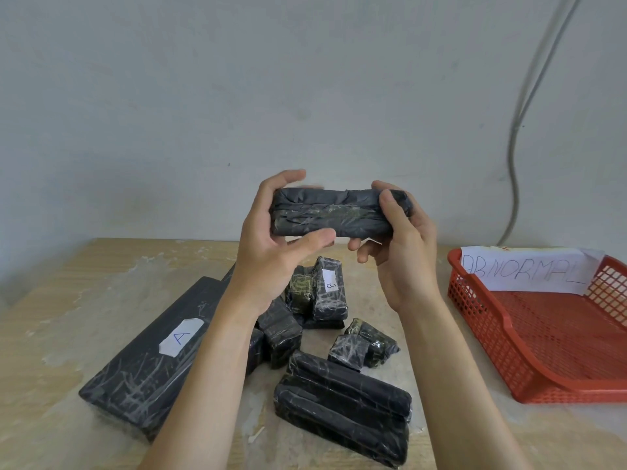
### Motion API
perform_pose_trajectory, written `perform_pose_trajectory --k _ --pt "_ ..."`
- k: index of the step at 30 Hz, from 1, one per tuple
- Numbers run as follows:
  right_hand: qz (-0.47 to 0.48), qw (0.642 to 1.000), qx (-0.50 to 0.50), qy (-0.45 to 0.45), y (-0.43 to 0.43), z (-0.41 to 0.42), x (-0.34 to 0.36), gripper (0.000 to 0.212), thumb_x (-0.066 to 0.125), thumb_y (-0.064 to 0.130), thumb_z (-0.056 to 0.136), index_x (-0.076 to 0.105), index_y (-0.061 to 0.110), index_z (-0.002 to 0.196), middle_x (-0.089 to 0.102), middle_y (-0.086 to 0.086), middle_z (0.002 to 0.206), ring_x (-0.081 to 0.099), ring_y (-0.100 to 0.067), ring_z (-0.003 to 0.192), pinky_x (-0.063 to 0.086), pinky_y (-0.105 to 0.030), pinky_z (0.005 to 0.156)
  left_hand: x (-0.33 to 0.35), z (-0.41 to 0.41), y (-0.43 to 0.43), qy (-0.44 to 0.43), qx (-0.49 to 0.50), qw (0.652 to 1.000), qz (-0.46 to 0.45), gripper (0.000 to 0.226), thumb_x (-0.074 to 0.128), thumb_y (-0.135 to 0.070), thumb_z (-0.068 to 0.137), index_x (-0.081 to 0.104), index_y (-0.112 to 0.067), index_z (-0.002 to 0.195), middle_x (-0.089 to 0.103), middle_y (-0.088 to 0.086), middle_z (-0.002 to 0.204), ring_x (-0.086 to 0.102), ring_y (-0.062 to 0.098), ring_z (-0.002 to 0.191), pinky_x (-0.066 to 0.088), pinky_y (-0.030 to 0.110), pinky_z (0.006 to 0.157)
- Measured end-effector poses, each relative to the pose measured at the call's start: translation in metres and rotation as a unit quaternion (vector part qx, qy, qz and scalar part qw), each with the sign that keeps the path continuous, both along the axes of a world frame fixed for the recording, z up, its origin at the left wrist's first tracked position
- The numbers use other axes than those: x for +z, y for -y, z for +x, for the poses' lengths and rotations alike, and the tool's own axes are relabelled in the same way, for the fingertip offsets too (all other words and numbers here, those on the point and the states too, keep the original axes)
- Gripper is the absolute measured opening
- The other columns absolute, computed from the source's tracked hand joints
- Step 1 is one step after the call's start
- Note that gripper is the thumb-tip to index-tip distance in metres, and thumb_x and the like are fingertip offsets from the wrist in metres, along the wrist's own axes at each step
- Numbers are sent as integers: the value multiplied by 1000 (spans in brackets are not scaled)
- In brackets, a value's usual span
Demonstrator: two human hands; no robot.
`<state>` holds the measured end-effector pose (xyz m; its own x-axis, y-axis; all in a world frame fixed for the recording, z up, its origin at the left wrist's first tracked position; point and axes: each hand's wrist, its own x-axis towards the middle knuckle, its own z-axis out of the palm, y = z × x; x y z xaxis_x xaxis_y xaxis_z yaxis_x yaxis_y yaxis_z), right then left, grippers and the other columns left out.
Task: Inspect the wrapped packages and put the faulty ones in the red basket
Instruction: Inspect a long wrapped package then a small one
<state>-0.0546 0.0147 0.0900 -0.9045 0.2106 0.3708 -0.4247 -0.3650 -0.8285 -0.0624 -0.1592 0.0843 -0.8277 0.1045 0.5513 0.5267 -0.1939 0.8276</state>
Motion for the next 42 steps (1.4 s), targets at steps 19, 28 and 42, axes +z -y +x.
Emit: perform_pose_trajectory --k 19,28,42 --pt "18 996 -56 -66 22 11 -1 79 84 -8 82 44 17 145 78 -3 94 67 -20 67 53 -29 53 5 6 -13 45 17 996 70 43 67 -32 90 59 -8 124 77 5 95 75 20 83 65 38 76" --pt "10 999 -11 -44 16 6 -3 31 54 15 110 50 18 140 76 -18 110 65 -31 69 53 -34 52 1 0 -7 43 20 997 57 35 73 -32 95 60 -13 122 73 -7 98 76 21 97 66 44 83" --pt "19 999 -14 -42 14 5 -2 32 61 26 104 55 14 133 75 -16 122 67 -30 77 52 -33 53 -2 -5 -5 59 37 995 65 33 49 -39 103 65 -12 115 70 7 104 71 25 90 63 44 78"
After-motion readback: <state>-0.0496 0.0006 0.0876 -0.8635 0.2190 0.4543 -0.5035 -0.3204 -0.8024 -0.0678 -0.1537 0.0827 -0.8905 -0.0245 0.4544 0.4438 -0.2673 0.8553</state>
